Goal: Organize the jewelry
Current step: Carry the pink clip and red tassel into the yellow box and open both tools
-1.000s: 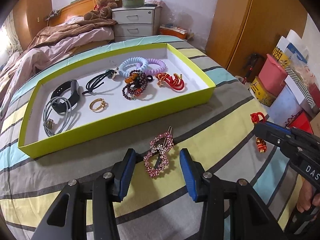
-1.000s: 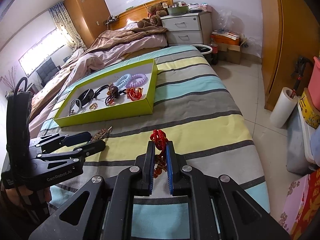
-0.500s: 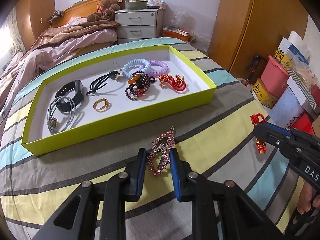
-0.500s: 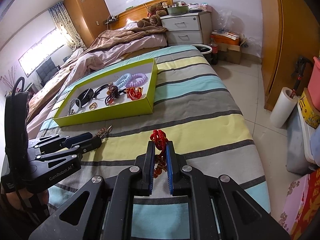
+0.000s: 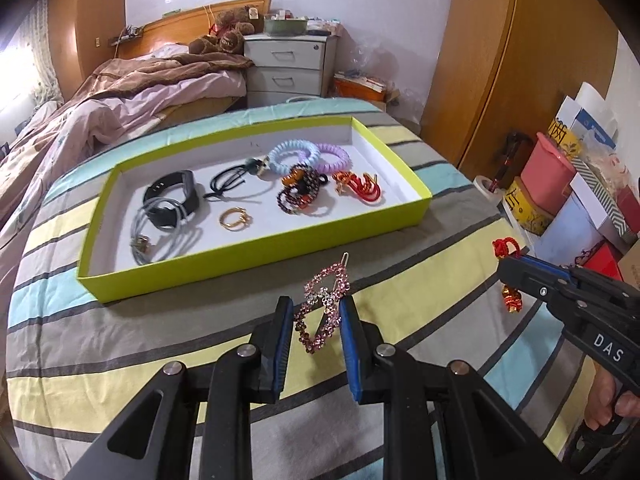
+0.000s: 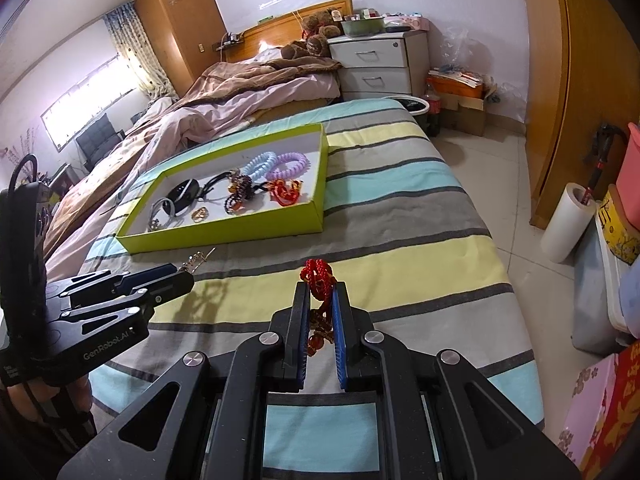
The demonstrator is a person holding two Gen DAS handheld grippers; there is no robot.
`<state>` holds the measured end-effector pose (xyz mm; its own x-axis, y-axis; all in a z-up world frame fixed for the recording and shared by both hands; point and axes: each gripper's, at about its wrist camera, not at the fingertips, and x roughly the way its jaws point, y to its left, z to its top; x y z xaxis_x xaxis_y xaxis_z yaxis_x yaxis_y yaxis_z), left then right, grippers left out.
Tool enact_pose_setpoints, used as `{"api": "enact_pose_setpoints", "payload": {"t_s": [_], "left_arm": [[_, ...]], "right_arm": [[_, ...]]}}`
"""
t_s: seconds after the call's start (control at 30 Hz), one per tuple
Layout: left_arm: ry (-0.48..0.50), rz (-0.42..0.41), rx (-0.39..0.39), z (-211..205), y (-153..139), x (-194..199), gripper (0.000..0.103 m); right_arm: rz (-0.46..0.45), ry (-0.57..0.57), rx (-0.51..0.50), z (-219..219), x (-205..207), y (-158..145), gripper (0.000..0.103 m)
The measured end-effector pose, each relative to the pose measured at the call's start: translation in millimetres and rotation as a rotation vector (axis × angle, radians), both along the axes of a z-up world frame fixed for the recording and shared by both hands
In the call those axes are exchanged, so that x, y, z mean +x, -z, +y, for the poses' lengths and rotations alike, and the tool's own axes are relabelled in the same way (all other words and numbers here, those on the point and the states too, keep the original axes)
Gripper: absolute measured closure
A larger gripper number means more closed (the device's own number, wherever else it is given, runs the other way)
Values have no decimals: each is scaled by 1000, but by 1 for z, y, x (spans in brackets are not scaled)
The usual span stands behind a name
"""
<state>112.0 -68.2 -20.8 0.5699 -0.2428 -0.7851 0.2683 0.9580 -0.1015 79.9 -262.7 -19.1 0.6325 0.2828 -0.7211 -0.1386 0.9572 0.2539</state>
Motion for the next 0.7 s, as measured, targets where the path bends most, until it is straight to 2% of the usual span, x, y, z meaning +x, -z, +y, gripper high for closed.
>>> {"api": "enact_pose_setpoints", "payload": {"t_s": [0.33,0.7], "left_arm": [[-44,-65,-36,23,-25,-15,79],[-64,-133,-41,55,-61,0,79]], "right_arm": [[-35,-32,-8,18,-4,-16,92],[-100,-82,-8,46,13,-42,92]]}}
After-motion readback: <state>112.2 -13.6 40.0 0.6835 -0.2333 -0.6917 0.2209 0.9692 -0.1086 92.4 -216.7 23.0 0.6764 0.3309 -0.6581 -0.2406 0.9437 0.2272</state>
